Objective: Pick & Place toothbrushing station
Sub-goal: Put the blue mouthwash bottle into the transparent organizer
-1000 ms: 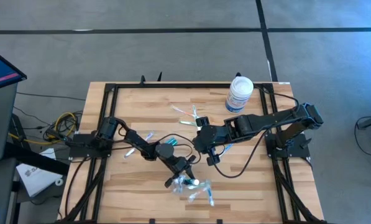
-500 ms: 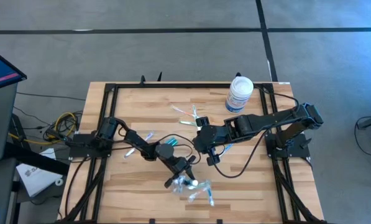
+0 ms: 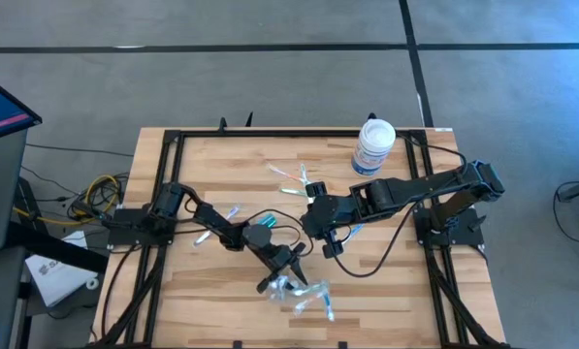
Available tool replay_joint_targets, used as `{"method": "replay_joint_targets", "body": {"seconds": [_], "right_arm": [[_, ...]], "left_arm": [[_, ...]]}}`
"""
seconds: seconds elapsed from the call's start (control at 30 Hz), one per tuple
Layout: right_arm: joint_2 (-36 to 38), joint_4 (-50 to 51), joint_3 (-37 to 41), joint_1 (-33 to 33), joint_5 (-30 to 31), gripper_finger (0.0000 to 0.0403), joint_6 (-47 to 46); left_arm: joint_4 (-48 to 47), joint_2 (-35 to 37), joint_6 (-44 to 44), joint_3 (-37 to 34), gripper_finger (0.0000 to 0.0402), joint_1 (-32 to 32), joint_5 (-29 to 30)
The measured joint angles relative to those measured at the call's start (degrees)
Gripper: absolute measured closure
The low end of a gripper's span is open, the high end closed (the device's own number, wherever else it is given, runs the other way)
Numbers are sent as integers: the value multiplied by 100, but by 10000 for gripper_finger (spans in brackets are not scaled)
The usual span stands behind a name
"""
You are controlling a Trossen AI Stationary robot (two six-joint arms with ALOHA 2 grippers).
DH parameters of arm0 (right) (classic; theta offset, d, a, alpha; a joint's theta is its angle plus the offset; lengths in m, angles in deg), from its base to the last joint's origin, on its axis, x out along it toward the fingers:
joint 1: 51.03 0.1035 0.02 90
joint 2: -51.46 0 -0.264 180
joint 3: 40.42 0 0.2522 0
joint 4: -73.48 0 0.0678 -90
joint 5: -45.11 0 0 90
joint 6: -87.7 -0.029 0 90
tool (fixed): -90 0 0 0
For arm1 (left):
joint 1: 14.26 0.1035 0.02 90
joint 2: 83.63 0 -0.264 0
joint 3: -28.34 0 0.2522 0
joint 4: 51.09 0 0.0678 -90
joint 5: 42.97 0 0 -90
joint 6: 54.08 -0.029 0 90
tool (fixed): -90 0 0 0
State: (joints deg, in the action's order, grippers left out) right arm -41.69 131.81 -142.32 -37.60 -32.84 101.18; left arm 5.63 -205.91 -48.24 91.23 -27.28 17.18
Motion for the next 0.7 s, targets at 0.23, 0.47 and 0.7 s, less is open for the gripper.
{"method": "replay_joint_targets", "body": {"seconds": [0.23,0.47,0.7], "right_arm": [[0,1,0,0,0,305,0],[0,0,0,0,0,305,0],[0,2,0,0,0,305,0]], "left_arm": [[17,31,19,-2,259,0,2],[-3,297,40,-15,259,2,-9],[-652,879,40,-249,259,190,-19]]}}
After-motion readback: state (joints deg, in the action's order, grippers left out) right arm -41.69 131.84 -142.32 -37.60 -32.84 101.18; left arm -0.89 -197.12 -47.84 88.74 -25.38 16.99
